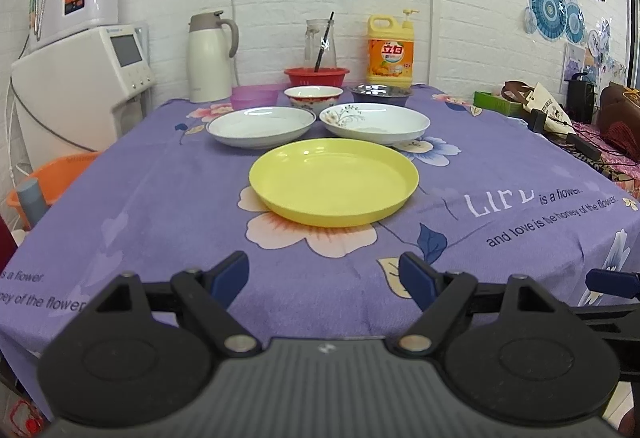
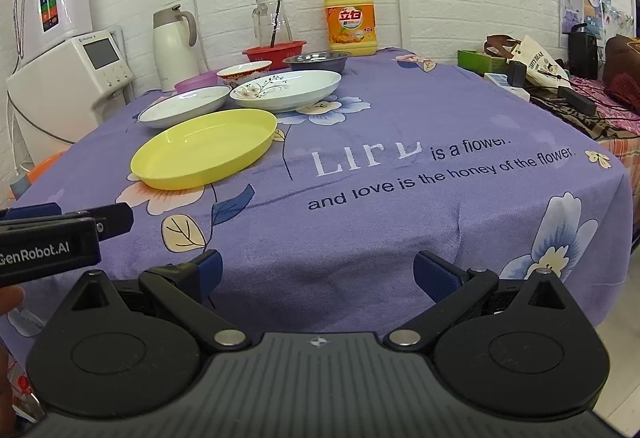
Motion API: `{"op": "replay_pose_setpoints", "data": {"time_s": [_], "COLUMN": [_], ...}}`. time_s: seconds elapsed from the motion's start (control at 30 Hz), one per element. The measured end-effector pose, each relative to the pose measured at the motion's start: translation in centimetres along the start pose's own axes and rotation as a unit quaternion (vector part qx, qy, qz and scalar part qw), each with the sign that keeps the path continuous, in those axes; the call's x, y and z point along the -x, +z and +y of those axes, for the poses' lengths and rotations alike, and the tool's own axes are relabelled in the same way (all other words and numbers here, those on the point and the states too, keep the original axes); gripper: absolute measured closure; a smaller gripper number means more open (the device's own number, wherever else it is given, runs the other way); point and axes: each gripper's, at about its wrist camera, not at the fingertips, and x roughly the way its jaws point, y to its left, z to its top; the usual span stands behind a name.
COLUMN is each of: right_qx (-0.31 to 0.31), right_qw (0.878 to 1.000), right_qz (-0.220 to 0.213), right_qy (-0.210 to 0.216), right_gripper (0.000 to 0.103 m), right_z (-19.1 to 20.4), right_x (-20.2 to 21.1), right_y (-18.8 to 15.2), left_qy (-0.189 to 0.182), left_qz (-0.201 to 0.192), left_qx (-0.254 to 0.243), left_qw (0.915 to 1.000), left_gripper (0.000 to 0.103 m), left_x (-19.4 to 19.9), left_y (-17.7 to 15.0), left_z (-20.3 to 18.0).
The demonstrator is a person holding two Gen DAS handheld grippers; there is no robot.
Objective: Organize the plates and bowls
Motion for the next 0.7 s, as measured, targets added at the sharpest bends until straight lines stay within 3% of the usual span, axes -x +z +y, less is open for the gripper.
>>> {"op": "replay_pose_setpoints", "data": {"time_s": [0.2, 0.4, 0.7], "right_qx": [-0.014, -0.030, 0.057], "right_qw": [1.000, 0.999, 0.998], "right_qz": [-0.006, 0.022, 0.022], "right_qy": [-0.018, -0.016, 0.010], "right_gripper": [0.000, 0.000, 0.000], "right_z": [-1.5, -2.4, 1.3], "right_x": [-0.1, -1.7, -6.7], "right_y": [0.5, 1.7, 7.6], "left_qy": [0.001, 0.010, 0.019], "left_qz": [0.018, 0.032, 0.063], "left_qx": [0.010, 0.029, 0.086], "left_qw": [0.9998, 0.9990, 0.9941], "left_gripper": [0.022, 0.022, 0.022], "left_x": [-1.9, -3.8, -9.0], "left_y": [1.3, 2.9, 6.1], "left_z": [0.5, 2.5, 7.2]}}
